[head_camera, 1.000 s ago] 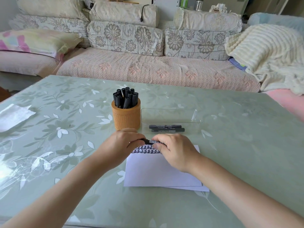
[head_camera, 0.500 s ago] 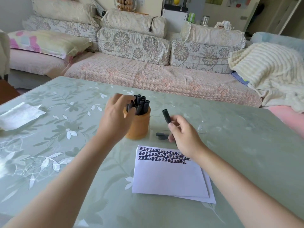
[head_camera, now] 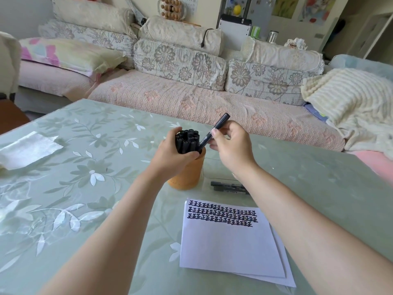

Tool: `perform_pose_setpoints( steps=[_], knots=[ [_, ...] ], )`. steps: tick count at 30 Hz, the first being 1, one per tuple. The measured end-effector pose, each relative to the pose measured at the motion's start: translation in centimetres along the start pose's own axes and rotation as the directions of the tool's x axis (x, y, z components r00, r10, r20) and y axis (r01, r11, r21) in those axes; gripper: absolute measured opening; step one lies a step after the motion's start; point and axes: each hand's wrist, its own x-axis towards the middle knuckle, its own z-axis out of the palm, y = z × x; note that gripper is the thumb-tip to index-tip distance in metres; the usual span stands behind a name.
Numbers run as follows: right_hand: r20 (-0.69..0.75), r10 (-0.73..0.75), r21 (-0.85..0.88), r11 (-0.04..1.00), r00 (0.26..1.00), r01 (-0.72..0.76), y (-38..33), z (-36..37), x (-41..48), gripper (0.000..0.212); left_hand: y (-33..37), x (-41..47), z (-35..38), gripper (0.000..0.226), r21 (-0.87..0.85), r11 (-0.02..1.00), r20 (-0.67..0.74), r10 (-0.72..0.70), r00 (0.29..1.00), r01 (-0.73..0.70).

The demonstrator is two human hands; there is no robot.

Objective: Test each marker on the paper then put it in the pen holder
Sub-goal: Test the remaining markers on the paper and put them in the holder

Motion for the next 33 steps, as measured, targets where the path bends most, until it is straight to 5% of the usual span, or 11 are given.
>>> perform_pose_setpoints(
  steps=[10, 13, 16, 21, 27, 30, 33],
  knots=[
    [0.226, 0.021, -0.371, 0.926, 0.974, 0.066, 0.1, 1.2, 0.4, 0.006, 0.5, -0.1, -0.4, 0.073, -0.106, 0.99, 0.0, 0.093, 0.996, -0.092],
    [0.323, 0.042, -0.454, 0.883, 0.945, 0.116, -0.4, 1.0, 0.8, 0.022, 0.6, 0.1, -0.4, 0.072, -0.157, 0.983, -0.011, 0.096, 0.995, -0.097],
    [0.327, -0.026, -0.43, 0.886, 0.945, 0.173, -0.4, 0.4, 1.0, 0.062, 0.8, 0.2, -0.4, 0.074, -0.155, 0.982, 0.008, 0.106, 0.994, -0.104],
    [0.502, 0.065, -0.467, 0.86, 0.862, 0.207, -0.1, 0.2, 0.3, 0.054, 1.0, 0.0, 0.2, 0.075, -0.101, 0.987, 0.041, 0.129, 0.991, -0.124],
    [0.568, 0.126, -0.339, 0.936, 0.813, 0.092, 0.6, 0.5, 0.8, 0.079, 1.5, 0.0, 0.2, 0.062, 0.03, 0.975, -0.021, 0.22, 0.975, -0.22],
    [0.443, 0.124, -0.479, 0.87, 0.888, 0.117, 1.3, -1.8, 1.2, 0.059, 0.7, 0.1, 0.2, 0.065, 0.203, 0.94, -0.013, 0.283, 0.959, -0.275],
    [0.442, 0.221, -0.668, 0.728, 0.869, 0.154, 2.8, -4.8, 1.3, 0.032, 0.1, 0.2, 0.1, 0.066, 0.264, 0.918, -0.018, 0.311, 0.95, -0.295]
  ],
)
